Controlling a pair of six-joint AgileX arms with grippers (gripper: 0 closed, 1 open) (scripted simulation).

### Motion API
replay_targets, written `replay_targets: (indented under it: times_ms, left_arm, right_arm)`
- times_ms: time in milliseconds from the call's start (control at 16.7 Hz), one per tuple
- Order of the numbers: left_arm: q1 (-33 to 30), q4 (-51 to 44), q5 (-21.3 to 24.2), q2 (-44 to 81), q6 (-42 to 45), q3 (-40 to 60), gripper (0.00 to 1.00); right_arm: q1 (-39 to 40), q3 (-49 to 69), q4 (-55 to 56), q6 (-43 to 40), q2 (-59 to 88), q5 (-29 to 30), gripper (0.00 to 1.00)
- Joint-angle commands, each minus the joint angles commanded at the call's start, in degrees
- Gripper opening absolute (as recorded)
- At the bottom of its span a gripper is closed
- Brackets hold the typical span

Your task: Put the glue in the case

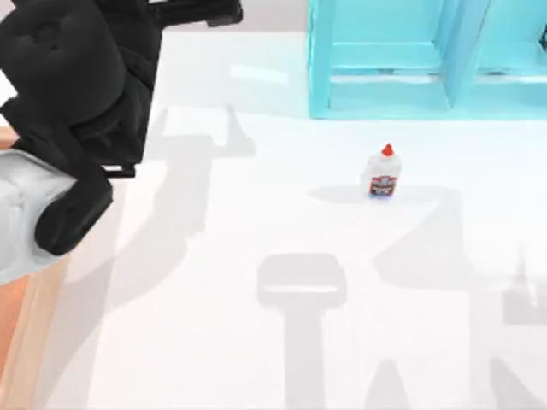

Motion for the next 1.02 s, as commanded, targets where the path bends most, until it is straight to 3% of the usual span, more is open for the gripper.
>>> replay_targets:
  times_ms: [1020]
  left_arm:
    - [-19.42, 12.61, -20.08, 39.57, -2.83, 18.02, 1.00]
  right_arm:
    - [0.00, 0.00, 0.00, 0.00, 0.00, 0.00, 1.00]
